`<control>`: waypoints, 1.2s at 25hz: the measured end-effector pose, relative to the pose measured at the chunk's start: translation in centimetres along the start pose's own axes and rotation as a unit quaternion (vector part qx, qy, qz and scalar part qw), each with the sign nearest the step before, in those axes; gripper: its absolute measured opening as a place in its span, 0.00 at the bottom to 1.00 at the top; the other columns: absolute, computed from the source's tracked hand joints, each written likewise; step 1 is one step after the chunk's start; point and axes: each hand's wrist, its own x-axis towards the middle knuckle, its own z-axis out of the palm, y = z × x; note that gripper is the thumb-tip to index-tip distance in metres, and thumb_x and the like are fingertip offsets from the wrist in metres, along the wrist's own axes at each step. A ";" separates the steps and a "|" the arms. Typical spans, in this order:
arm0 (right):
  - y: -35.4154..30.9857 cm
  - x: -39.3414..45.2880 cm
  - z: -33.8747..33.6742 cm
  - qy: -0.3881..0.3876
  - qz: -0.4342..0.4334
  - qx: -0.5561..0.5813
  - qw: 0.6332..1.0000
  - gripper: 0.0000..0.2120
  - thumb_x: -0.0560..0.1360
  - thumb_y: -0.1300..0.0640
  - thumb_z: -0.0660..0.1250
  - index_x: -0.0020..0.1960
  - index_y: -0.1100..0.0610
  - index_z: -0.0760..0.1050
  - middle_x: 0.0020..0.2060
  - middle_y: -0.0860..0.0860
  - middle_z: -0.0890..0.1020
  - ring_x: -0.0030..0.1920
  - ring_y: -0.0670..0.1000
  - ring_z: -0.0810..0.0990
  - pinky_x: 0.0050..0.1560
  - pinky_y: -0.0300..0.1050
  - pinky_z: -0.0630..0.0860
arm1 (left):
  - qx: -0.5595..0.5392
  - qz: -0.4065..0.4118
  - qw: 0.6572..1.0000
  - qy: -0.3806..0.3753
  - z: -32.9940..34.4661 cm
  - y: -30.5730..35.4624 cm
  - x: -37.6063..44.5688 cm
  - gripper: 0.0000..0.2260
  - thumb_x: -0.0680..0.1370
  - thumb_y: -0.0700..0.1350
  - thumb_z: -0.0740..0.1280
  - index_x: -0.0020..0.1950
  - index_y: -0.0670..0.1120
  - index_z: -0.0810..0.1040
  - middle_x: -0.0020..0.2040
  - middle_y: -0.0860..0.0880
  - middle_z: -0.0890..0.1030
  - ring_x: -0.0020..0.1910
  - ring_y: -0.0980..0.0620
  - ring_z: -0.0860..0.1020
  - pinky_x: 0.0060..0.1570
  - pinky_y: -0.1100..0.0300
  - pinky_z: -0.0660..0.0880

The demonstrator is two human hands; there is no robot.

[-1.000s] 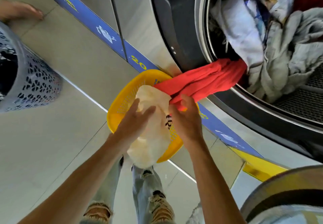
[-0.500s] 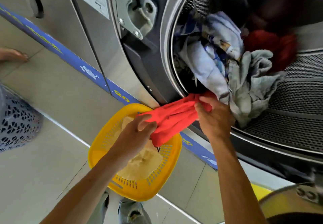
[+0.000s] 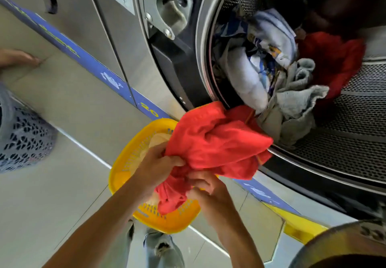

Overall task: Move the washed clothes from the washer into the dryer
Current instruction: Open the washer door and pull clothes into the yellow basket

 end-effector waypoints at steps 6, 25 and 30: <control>-0.9 5.3 1.5 0.172 -0.023 -0.030 0.984 0.38 0.68 0.41 0.72 0.73 0.40 0.58 0.62 0.50 0.80 0.58 0.53 0.82 0.61 0.53 0.77 | 0.232 -0.016 0.970 0.063 -3.3 -4.8 -0.1 0.15 0.62 0.47 0.70 0.48 0.49 0.81 0.43 0.50 0.84 0.44 0.48 0.81 0.48 0.51 0.75; -16.5 14.3 -15.4 0.334 -0.160 -0.338 0.865 0.47 0.60 0.31 0.73 0.74 0.43 0.63 0.72 0.55 0.68 0.72 0.57 0.66 0.70 0.54 0.69 | 0.318 0.260 0.910 -0.060 5.0 10.1 1.4 0.18 0.75 0.44 0.63 0.63 0.56 0.78 0.61 0.56 0.81 0.59 0.60 0.78 0.59 0.67 0.72; -12.4 16.5 -11.9 0.277 -0.067 -0.438 0.853 0.22 0.73 0.42 0.60 0.49 0.60 0.82 0.48 0.59 0.85 0.53 0.61 0.83 0.50 0.48 0.76 | 0.267 0.238 0.930 -0.085 7.1 10.2 1.5 0.21 0.69 0.48 0.59 0.59 0.57 0.80 0.57 0.54 0.83 0.59 0.57 0.80 0.63 0.53 0.75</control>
